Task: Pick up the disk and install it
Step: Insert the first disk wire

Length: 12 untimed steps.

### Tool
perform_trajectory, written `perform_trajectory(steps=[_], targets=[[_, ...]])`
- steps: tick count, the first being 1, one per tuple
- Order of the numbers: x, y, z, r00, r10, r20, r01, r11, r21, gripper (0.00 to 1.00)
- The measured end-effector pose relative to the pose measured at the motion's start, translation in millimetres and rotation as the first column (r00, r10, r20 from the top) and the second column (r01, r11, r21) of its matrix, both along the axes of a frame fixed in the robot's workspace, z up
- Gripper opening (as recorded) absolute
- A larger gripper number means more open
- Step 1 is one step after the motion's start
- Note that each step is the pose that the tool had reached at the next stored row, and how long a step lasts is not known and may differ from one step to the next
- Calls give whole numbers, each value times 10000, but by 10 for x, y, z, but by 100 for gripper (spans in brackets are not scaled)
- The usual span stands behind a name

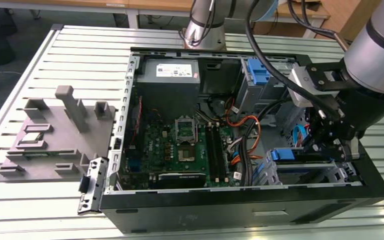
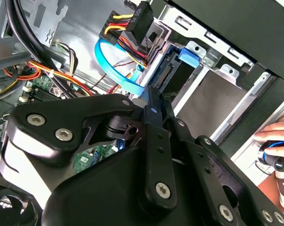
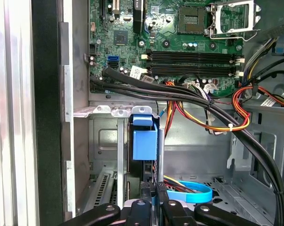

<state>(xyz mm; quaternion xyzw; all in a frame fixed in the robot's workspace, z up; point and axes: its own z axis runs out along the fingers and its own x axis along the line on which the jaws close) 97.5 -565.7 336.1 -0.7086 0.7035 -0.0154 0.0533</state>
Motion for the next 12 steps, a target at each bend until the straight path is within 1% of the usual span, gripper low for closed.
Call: perform_trajectory(steps=[12], targets=[[0, 0, -11, 10000, 0, -1, 0, 10000, -4, 16]])
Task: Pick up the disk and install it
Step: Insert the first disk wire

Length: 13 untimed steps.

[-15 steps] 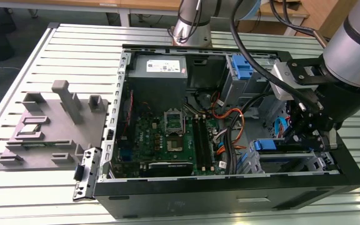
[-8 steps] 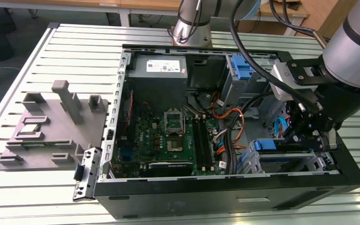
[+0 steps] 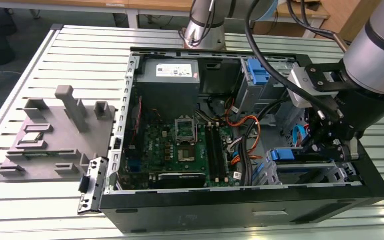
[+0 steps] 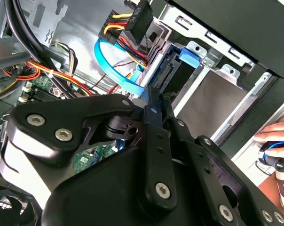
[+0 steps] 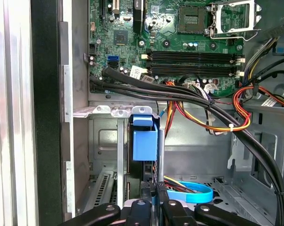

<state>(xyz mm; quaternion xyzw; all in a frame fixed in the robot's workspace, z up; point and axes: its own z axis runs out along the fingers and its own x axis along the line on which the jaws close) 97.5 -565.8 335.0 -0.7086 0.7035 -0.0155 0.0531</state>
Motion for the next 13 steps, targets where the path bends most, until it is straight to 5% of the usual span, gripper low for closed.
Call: perform_trajectory(steps=[13], targets=[[0, 0, -32, 10000, 0, 0, 0, 10000, -2, 16]])
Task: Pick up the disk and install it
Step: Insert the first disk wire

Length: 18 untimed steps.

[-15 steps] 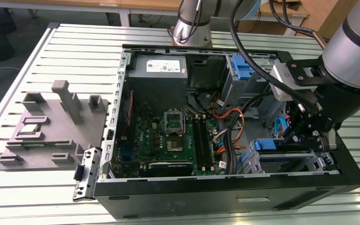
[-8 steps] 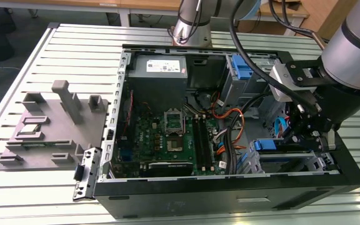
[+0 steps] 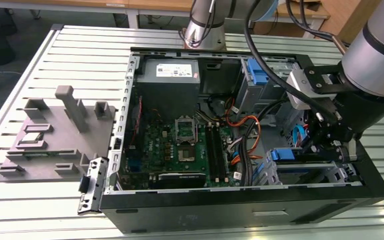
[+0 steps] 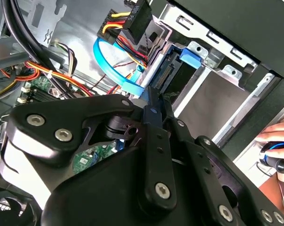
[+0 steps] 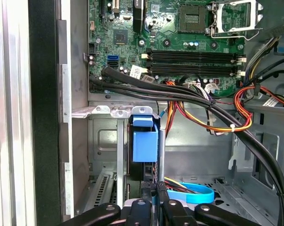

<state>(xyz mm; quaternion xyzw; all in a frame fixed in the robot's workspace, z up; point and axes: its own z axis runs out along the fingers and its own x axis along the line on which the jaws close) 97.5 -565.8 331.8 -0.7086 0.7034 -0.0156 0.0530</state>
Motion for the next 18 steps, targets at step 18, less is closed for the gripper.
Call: perform_trajectory(steps=[18], targets=[[0, 0, -21, 10000, 0, 0, 0, 10000, -8, 24]])
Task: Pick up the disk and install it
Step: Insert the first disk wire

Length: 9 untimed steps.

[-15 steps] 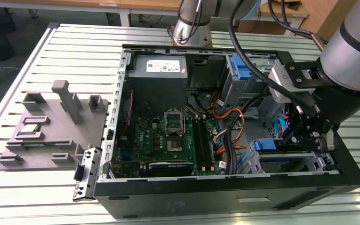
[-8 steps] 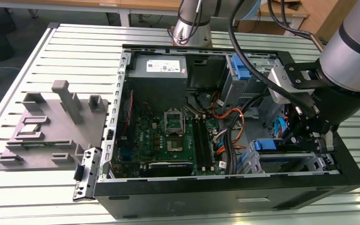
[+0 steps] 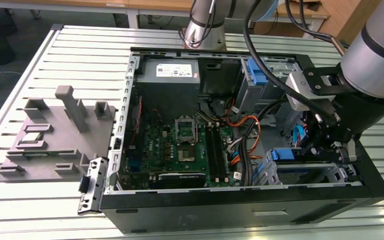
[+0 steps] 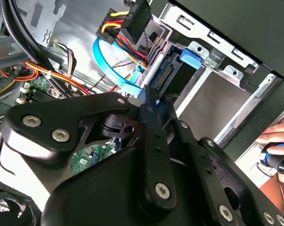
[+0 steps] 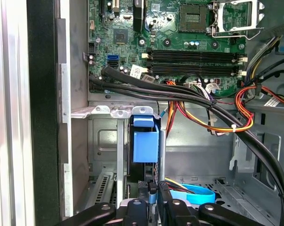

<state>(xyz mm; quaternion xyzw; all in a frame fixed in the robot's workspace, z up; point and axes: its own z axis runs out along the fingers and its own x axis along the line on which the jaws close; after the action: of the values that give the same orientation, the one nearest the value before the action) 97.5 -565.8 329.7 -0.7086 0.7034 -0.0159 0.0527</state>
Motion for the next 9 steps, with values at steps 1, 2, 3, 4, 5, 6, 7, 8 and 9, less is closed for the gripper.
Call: perform_trajectory(steps=[1, 2, 3, 4, 5, 6, 7, 8, 9], targets=[[0, 0, 1, 10000, 0, 0, 0, 10000, -2, 24], [0, 0, 1, 10000, 0, 0, 0, 10000, -4, 24], [0, 0, 1, 10000, -1, 0, 1, 10000, -5, 24], [0, 0, 3, 10000, 0, 0, 0, 10000, -5, 24], [0, 0, 11, 10000, 0, 0, 0, 10000, -6, 24], [0, 1, 24, 10000, 0, 0, 0, 10000, -6, 24], [0, 0, 40, 10000, -1, 0, 1, 10000, -4, 24], [0, 0, 60, 10000, 0, 0, 0, 10000, -4, 24], [0, 0, 81, 10000, 0, 0, 0, 10000, -5, 24]])
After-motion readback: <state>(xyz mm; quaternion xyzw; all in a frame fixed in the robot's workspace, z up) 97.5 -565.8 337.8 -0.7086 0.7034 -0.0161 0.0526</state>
